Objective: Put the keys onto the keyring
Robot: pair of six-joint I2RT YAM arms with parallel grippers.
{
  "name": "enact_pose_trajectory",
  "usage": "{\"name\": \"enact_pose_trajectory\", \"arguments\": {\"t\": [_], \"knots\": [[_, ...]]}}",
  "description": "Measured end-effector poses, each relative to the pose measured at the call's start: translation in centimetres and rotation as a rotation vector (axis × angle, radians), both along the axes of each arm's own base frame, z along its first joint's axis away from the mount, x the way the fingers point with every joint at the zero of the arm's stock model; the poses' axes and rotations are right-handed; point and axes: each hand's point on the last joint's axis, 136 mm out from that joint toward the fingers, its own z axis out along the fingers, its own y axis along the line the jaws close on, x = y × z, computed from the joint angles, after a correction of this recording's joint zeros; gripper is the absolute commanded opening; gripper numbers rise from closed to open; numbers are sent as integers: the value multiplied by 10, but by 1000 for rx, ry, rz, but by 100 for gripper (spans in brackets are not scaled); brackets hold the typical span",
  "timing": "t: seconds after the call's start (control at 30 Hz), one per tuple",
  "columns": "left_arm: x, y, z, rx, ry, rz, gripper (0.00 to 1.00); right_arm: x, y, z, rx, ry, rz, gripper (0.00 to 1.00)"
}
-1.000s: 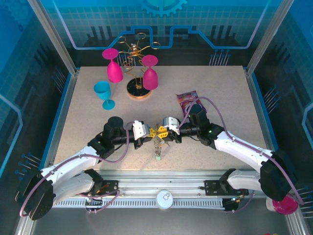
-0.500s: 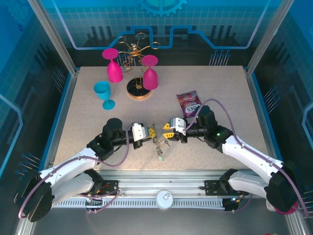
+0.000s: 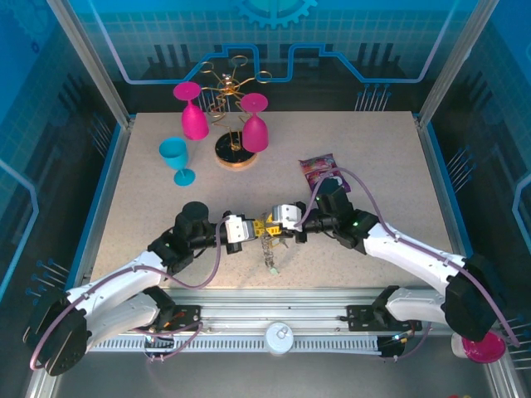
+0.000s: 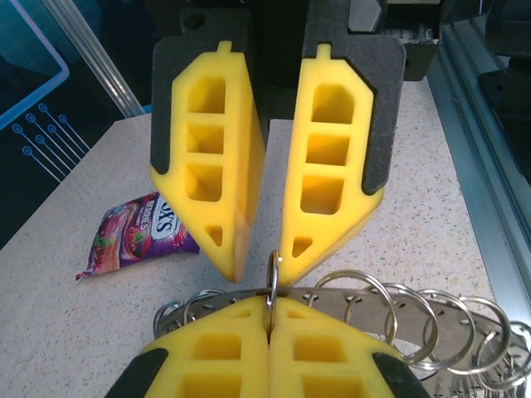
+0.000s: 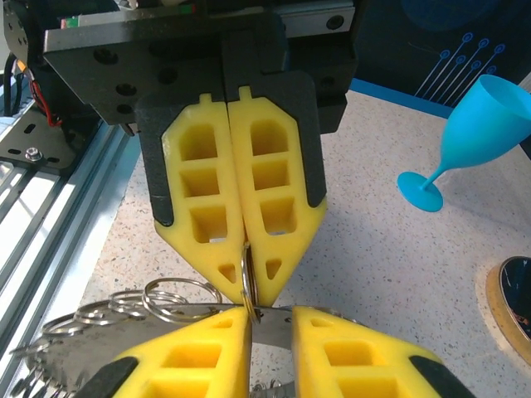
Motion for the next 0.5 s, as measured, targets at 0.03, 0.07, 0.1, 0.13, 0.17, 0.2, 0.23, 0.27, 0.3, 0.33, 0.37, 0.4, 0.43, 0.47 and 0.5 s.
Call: {"name": "enact_pose_trajectory", "arguments": {"t": [0.03,0.07,0.1,0.13,0.17,0.2,0.23,0.27,0.3,0.33,0.37,0.4,0.43,0.47,0.5], "knots": [[0,0,0,2,1,0,0,0,0,-1,-2,0,2,17],[0,0,-1,2,1,0,0,-1,1,-1,-2,1,4,16],[0,0,-1,3,2,1,0,-1,1,-2,-3,2,5,14],[0,0,-1,4,2,3,0,-1,1,-2,-3,2,6,13],[1,0,-1,4,2,4,0,-2,2,-2,-4,2,9,13],[1,1,-1,4,2,4,0,-2,2,-2,-4,1,11,13],[1,1,-1,4,2,4,0,-2,2,-2,-5,0,12,13],[1,1,-1,5,3,5,0,-2,2,-3,-6,2,12,13],[1,1,-2,6,4,6,0,-2,2,-3,-7,3,12,12],[1,1,-3,9,7,7,0,-2,3,-4,-9,5,13,9],[1,1,-4,11,10,8,0,-2,3,-5,-11,6,14,6],[1,1,-5,14,15,9,0,-2,3,-6,-13,7,14,3],[2,1,-6,17,19,10,0,-2,3,-7,-15,9,14,0],[2,1,-7,19,23,10,0,-2,3,-8,-18,8,16,0],[1,1,-9,21,28,10,2,-2,3,-8,-20,8,16,0]]}}
